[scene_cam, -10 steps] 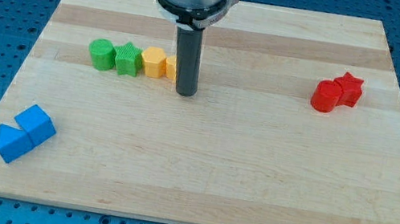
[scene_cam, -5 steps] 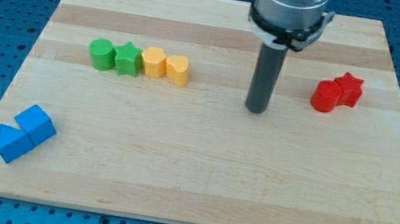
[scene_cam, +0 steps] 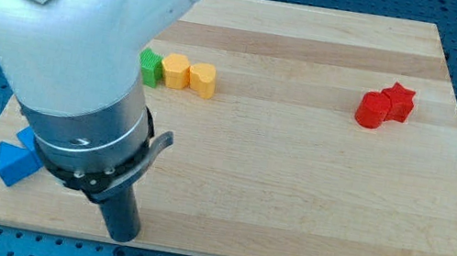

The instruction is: Slide the blue triangle along with the blue cube slightly up

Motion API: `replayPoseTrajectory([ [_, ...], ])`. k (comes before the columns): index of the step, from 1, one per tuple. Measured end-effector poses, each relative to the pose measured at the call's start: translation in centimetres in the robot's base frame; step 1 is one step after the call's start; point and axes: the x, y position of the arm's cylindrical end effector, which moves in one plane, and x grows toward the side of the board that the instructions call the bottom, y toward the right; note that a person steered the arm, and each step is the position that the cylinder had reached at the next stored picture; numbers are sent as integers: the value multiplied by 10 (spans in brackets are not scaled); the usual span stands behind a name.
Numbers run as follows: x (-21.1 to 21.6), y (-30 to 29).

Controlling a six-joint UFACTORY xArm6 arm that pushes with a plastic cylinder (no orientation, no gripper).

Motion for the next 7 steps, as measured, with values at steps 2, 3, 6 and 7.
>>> replayPoseTrajectory([
  [2,-1,-111],
  [3,-1,-154],
  [6,-38,-141],
  [7,-48,-132],
])
